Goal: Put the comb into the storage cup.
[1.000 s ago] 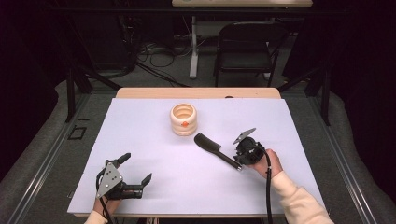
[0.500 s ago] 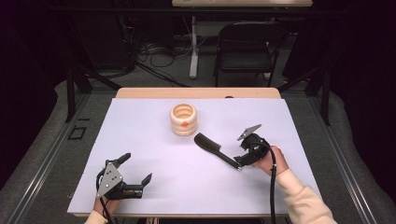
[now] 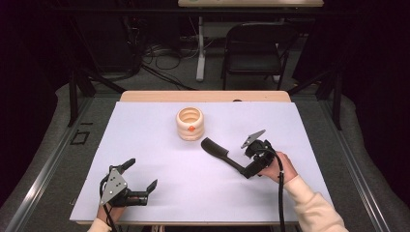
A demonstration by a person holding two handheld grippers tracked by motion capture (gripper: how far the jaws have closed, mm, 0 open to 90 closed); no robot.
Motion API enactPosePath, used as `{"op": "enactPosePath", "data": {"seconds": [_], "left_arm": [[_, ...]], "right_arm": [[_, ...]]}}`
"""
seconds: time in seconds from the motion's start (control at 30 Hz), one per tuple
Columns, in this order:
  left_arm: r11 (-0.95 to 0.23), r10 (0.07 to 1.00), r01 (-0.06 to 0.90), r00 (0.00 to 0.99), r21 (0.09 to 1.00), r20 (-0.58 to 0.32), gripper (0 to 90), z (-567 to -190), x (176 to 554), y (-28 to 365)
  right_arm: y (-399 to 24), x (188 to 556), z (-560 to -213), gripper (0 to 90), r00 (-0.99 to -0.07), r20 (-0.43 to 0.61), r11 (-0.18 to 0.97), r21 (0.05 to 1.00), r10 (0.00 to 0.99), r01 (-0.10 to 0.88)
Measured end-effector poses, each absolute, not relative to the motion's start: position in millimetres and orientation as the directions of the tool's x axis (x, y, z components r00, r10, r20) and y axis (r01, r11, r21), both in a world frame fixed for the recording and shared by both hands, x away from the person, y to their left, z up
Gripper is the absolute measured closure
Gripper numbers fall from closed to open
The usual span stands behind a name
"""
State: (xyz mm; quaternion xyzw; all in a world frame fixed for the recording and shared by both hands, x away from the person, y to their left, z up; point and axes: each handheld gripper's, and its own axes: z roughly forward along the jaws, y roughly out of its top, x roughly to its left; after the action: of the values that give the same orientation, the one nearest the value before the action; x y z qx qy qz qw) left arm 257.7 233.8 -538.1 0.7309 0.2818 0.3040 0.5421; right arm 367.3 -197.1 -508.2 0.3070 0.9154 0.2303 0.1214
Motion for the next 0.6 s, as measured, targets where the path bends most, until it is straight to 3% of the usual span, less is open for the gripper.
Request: {"op": "enactPosePath", "data": {"seconds": [0.6], "left_arm": [[-0.253, 0.742, 0.080, 0.655, 0.964, 0.140, 0.0, -538, 258, 233]], "right_arm": [[-180, 368, -505, 0.0, -0.816, -0.049, 0.725, 0.490, 0.576, 0.483]]}}
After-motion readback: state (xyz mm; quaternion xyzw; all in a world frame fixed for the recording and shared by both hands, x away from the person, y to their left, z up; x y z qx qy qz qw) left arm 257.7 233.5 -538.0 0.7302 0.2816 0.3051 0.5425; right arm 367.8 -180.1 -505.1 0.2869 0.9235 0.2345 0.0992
